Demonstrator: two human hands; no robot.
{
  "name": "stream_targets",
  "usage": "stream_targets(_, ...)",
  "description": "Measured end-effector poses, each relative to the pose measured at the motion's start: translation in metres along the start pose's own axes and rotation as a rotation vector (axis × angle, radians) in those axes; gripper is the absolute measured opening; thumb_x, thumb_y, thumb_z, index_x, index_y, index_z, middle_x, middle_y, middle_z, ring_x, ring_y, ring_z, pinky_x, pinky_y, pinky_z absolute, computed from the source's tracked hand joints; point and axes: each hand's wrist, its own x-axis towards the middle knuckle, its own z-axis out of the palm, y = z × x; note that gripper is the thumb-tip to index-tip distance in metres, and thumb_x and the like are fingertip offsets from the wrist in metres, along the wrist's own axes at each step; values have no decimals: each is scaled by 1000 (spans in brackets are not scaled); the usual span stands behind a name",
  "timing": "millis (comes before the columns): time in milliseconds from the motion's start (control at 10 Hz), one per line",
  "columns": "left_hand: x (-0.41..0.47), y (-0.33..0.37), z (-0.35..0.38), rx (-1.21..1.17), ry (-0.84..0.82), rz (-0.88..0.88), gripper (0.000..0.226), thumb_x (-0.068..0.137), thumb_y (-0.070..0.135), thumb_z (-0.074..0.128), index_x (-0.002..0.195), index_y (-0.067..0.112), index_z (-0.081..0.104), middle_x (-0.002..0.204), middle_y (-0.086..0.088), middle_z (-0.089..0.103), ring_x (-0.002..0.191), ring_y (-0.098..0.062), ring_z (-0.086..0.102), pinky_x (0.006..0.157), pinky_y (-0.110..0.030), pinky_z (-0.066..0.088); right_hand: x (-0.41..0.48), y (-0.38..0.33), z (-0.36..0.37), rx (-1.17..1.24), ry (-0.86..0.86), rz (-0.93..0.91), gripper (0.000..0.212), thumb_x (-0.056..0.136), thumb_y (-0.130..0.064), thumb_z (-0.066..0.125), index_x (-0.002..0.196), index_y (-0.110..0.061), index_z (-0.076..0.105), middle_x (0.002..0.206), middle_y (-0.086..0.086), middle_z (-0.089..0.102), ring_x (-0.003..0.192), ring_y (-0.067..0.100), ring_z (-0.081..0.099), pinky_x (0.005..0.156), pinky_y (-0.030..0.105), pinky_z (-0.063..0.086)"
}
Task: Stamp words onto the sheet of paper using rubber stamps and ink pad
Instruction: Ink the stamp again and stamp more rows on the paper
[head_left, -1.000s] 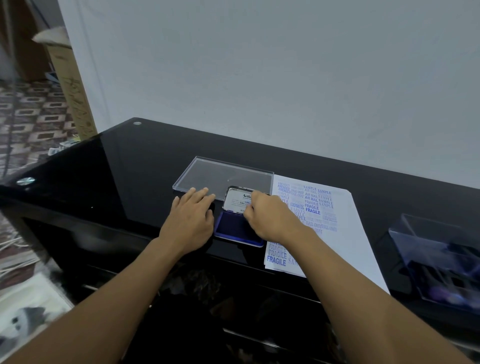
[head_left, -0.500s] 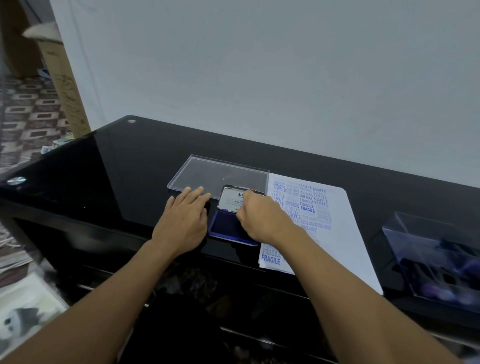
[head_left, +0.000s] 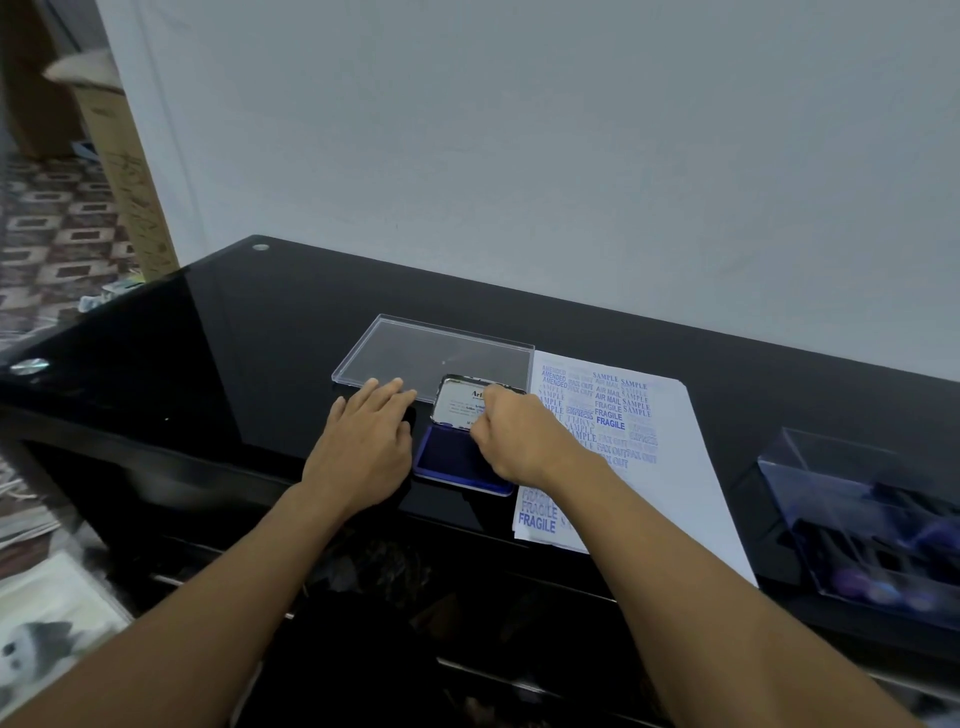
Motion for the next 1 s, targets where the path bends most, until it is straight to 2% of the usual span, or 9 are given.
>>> stream_targets(100, 0, 0, 0, -4, 0, -1, 49, 104, 26, 32, 153, 25, 30, 163, 5, 20, 152, -16, 7, 123, -46, 9, -1, -2, 2, -6, 19, -1, 20, 100, -17, 42, 81, -17, 37, 96, 16, 59, 79, 30, 54, 63, 35, 40)
stream_targets(300, 0, 1, -1, -2, 1, 4, 49, 104, 25, 33, 153, 24, 31, 163, 4, 21, 152, -17, 8, 123, -47, 10, -4, -3, 4, -27, 32, 0, 18, 99, -16, 41, 82, -15, 36, 88, 13, 50, 74, 31, 48, 62, 35, 37)
stream_targets(500, 0, 0, -1, -3, 3, 2, 49, 104, 26, 33, 153, 24, 31, 163, 5, 21, 152, -16, 8, 123, -47, 10, 1, 1, 0, 24, 29, 4, 15, 102, -19, 42, 89, -12, 45, 90, 10, 57, 74, 23, 52, 62, 32, 38)
stream_targets(700, 0, 1, -1, -1, 3, 4, 49, 104, 25, 33, 153, 23, 31, 163, 4, 21, 152, -17, 8, 123, -48, 11, -3, -3, 6, -21, 55, 9, 19, 100, -17, 41, 81, -17, 37, 90, 13, 54, 77, 30, 52, 64, 35, 39)
stream_targets(800, 0, 1, 0, 7, -3, 1, 49, 104, 26, 33, 153, 24, 30, 163, 4, 21, 152, -17, 8, 123, -48, 11, -5, -4, 8, -30, 65, 19, 16, 99, -17, 40, 84, -16, 37, 86, 11, 49, 76, 31, 50, 64, 37, 41)
stream_targets(900, 0, 2, 0, 11, -1, 2, 49, 104, 26, 32, 153, 24, 30, 163, 5, 20, 152, -16, 7, 123, -47, 10, -2, -1, 5, -10, 68, 7, 24, 100, -19, 41, 77, -19, 34, 85, 9, 52, 70, 24, 50, 60, 34, 38)
stream_targets(1000, 0, 2, -1, 8, -3, 3, 49, 104, 26, 32, 153, 24, 30, 163, 5, 20, 152, -16, 7, 123, -47, 10, 1, 1, 2, 13, 60, 3, 23, 101, -19, 42, 79, -18, 39, 85, 7, 54, 66, 17, 48, 56, 31, 35)
